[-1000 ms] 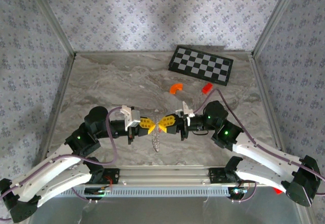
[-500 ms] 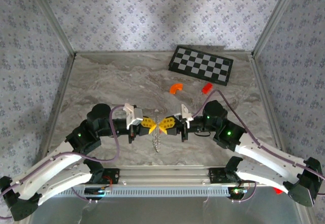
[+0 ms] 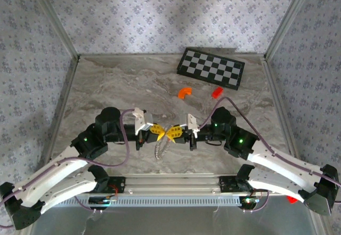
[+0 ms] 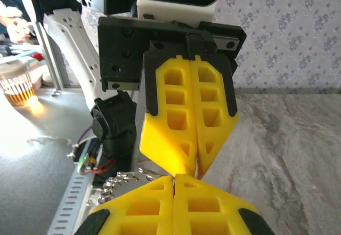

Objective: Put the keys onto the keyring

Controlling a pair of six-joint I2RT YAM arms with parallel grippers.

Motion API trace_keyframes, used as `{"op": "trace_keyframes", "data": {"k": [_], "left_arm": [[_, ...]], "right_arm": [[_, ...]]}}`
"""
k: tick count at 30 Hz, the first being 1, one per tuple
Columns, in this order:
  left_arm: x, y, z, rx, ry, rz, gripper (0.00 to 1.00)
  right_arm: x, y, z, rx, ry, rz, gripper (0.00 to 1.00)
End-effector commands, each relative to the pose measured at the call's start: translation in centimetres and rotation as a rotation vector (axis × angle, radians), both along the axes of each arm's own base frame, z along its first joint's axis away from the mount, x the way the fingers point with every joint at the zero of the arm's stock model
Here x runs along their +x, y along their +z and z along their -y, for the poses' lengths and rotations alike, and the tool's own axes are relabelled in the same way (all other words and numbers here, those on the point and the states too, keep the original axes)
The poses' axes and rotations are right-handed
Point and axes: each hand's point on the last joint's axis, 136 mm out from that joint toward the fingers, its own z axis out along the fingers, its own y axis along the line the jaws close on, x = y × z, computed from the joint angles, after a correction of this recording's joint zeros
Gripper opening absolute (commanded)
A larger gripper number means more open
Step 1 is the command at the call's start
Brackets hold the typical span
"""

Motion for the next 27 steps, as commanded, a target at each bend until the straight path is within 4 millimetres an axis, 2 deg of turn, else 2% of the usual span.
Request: {"op": "trace_keyframes", "data": {"k": [1,18,27], "left_arm": [[-0.4,4.8,0.4,-0.126,-0.023,0.096,0.0],[-0.2,5.4,0.3,-0.199,-0.005,0.097,0.0],[0.1,5.5,0.4,-0.216,0.011,0.106,0.0]], "right_arm": [[-0.9,0.2,-0.1,-0.015,0.026,0.041,0.0],[-0.1,-0.3,0.5,-0.016,-0.037,0.073,0.0],[0.0,0.3,1.1,0.017,-0.071,0.075,0.18]]}}
